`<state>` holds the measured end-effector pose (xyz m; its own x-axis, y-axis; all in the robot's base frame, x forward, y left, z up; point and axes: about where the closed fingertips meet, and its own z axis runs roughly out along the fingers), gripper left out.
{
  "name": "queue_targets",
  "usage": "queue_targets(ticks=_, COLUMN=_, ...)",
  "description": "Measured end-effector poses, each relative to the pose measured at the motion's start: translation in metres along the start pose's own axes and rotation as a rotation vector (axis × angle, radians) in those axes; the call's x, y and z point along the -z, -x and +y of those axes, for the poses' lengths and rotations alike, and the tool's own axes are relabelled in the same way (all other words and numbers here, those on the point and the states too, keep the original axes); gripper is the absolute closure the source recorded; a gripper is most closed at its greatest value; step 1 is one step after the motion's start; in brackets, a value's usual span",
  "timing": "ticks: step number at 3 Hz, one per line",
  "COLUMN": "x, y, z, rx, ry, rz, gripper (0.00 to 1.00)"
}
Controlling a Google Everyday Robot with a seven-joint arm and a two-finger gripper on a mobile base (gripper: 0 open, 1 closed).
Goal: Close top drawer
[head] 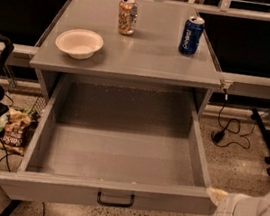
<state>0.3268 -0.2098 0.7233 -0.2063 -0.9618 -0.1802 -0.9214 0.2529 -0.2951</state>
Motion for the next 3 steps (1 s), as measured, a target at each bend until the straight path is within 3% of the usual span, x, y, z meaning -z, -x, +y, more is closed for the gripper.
queue_targets(ticks=1, x=-0.030, y=-0.009, z=0.029, rx=-0.028, ry=0.026, rz=-0.042, gripper=0.47)
queue_targets(ticks=2, x=-0.066, y=-0.004, z=0.047, rx=-0.006, ry=0.037, rz=-0.077, gripper=0.69)
queue_targets(ticks=3, x=-0.111, y=0.011, z=0.049, rx=-0.002, ry=0.012, rz=-0.191, gripper=0.94)
